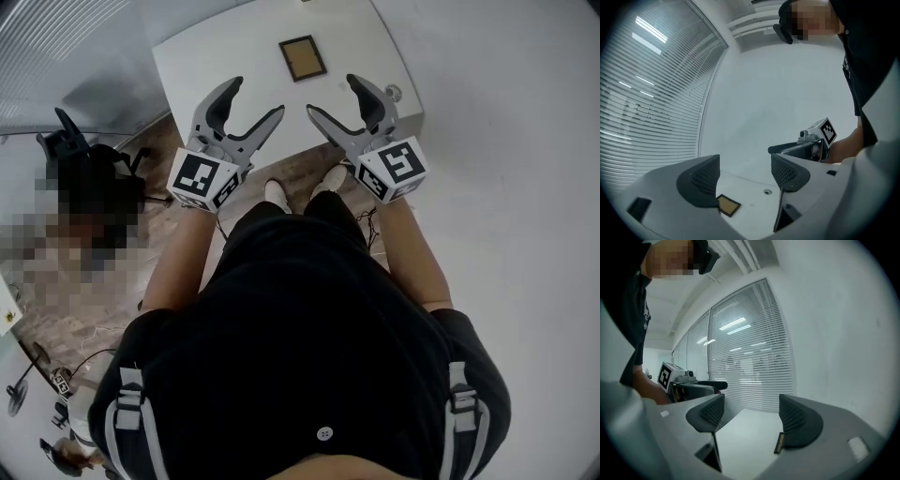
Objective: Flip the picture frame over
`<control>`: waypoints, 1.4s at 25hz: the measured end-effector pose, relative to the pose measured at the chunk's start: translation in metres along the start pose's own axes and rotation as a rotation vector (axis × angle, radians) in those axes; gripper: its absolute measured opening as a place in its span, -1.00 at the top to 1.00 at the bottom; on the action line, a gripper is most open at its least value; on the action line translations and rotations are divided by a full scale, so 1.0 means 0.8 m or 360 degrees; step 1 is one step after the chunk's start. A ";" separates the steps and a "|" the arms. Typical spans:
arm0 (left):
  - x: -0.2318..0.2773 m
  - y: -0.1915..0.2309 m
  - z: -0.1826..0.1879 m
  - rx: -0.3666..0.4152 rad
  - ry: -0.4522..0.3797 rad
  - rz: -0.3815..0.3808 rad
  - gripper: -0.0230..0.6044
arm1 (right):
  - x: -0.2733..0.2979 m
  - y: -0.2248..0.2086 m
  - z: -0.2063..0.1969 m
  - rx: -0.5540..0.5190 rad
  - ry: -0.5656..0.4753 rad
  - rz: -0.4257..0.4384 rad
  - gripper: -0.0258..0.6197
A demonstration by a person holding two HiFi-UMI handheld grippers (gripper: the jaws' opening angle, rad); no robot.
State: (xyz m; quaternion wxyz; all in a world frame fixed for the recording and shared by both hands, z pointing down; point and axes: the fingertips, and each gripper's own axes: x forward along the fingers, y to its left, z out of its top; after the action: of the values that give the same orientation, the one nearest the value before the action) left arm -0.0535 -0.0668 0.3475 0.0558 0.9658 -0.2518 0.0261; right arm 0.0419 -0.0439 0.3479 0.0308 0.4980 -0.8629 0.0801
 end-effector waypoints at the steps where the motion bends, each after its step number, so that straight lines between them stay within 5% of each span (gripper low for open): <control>1: 0.007 0.007 -0.002 -0.0011 0.0003 0.0014 -0.12 | 0.006 -0.008 -0.001 0.0008 0.0006 0.0010 -0.21; 21: 0.158 0.110 0.001 -0.0047 0.0016 0.0552 -0.12 | 0.140 -0.182 -0.042 0.0100 0.0235 0.0485 -0.20; 29: 0.180 0.140 -0.029 -0.0009 -0.0020 0.0563 -0.12 | 0.191 -0.203 -0.115 0.0209 0.0390 0.0368 -0.20; 35: 0.176 0.184 -0.074 -0.0096 0.0046 0.0562 -0.12 | 0.225 -0.206 -0.168 0.0263 0.0516 0.0187 -0.15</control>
State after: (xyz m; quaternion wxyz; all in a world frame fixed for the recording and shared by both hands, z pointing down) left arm -0.0037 -0.2551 0.4314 0.0827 0.9040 -0.4174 0.0418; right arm 0.0901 -0.2559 0.5219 0.1238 0.4282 -0.8647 0.2317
